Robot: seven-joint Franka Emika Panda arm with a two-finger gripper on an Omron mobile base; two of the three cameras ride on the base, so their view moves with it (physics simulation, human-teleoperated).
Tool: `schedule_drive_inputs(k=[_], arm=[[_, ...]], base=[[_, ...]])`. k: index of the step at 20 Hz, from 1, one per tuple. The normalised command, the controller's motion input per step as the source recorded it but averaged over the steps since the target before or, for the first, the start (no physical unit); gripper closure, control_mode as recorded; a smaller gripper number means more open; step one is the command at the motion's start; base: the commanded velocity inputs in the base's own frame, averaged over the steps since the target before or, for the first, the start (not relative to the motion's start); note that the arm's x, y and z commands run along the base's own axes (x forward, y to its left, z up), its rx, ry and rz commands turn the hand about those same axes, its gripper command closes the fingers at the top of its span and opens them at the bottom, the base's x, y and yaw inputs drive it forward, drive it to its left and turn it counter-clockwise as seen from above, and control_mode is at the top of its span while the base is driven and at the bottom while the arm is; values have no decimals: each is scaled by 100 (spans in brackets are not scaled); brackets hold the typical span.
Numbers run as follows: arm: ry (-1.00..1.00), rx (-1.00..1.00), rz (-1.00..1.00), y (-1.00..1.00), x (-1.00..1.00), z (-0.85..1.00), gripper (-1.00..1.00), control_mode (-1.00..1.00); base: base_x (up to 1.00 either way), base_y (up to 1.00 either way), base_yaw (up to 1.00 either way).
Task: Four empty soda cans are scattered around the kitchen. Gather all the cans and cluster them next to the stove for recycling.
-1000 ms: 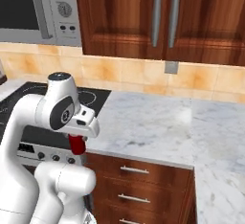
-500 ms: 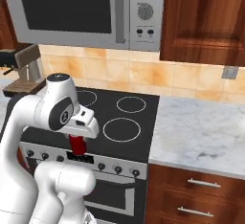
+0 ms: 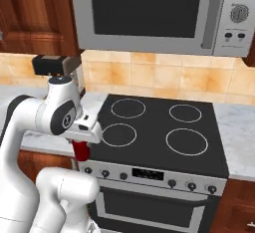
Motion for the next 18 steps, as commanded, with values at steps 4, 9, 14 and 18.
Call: schedule_drive_inputs(k=[4, 9, 14, 18], arm=[[0, 0, 0, 0, 0, 0, 100, 100], [0, 0, 0, 0, 0, 0, 100, 100], [0, 0, 0, 0, 0, 0, 100, 100], [0, 0, 0, 0, 0, 0, 100, 100]], base=[[81, 27, -6], [76, -7, 0], [3, 1, 0], [0, 0, 0]])
